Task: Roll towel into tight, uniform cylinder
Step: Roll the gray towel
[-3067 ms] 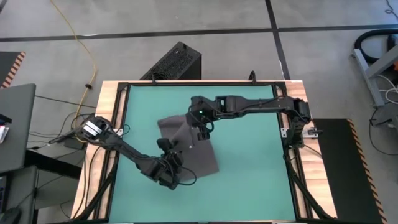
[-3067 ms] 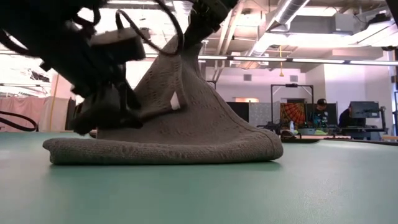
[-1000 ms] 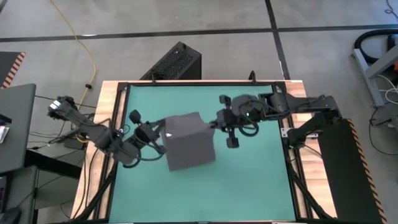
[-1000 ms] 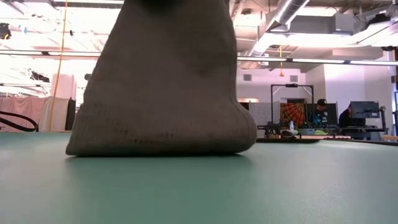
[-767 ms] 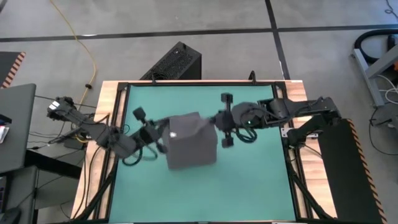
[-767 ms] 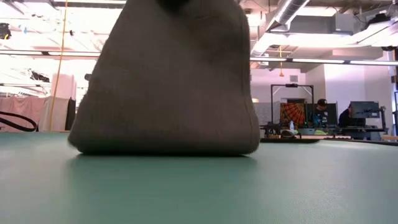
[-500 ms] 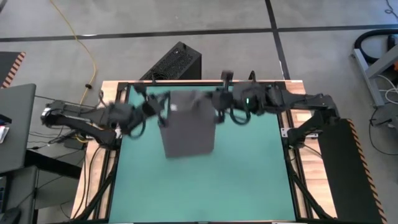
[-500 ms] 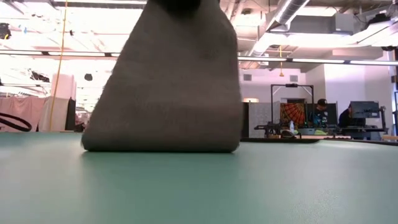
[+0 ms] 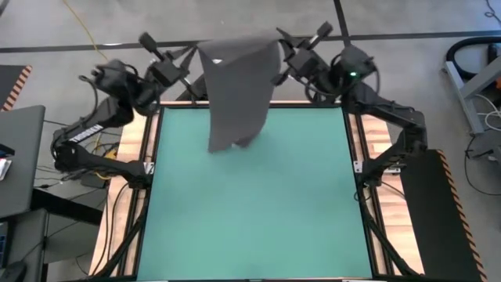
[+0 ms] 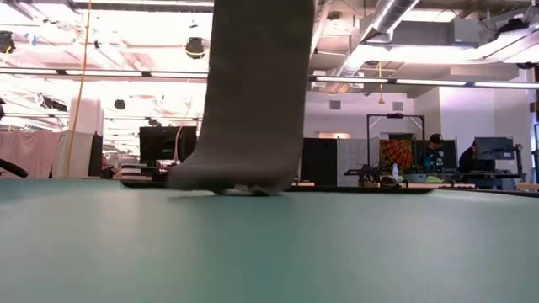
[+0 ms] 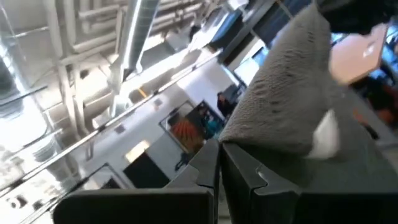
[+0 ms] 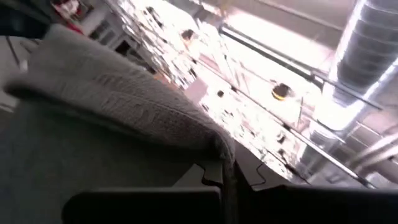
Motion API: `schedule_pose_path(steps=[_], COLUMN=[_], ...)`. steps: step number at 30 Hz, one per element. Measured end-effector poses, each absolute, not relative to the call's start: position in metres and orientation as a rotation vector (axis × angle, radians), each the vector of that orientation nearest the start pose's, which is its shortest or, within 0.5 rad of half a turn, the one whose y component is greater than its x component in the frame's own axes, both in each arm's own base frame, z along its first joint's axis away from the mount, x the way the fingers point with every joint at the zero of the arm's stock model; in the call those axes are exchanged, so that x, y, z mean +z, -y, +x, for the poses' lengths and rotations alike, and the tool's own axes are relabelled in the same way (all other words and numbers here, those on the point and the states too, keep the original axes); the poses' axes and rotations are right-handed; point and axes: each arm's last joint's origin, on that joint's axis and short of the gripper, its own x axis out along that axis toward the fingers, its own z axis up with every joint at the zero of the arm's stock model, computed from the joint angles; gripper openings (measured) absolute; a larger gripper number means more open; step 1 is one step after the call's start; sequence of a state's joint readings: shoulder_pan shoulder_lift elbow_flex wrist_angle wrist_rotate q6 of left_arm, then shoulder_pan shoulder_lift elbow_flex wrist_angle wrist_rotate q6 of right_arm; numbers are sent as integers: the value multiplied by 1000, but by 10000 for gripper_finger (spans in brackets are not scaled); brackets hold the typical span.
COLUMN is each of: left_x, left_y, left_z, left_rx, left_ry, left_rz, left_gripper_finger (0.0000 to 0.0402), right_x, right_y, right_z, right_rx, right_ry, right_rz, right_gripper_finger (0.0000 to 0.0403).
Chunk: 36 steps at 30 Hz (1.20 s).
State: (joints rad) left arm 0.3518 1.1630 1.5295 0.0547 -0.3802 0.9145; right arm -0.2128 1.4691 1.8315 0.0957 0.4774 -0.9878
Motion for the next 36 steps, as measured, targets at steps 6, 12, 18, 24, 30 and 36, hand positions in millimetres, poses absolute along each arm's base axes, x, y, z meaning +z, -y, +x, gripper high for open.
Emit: schedule_pose_path(steps=[6,12,18,24,30,36], left_x=[553,521,487,455,412,382], left_y=[-47,-3,49,113,163,161], left_z=[197,203,217,241,268,273], left_rx=[642,421,242,163,205,388], left_ry=[34,-217,-391,-492,-584,-723], left_rz=[727,514,256,186,253,374], left_gripper_finger=[0,0,0,0,0,0], right_x=[554,524,495,473,442,404], right_y=[10,-58,-113,-160,-192,-178], right_z=[276,274,263,261,276,310], right_rx=[-638,-475,-310,-218,-204,-360], right_ry=[26,-186,-290,-323,-402,-567], right_rz=[-853,-721,-541,-412,-454,-602], right_gripper_finger=[19,19,19,19,19,19])
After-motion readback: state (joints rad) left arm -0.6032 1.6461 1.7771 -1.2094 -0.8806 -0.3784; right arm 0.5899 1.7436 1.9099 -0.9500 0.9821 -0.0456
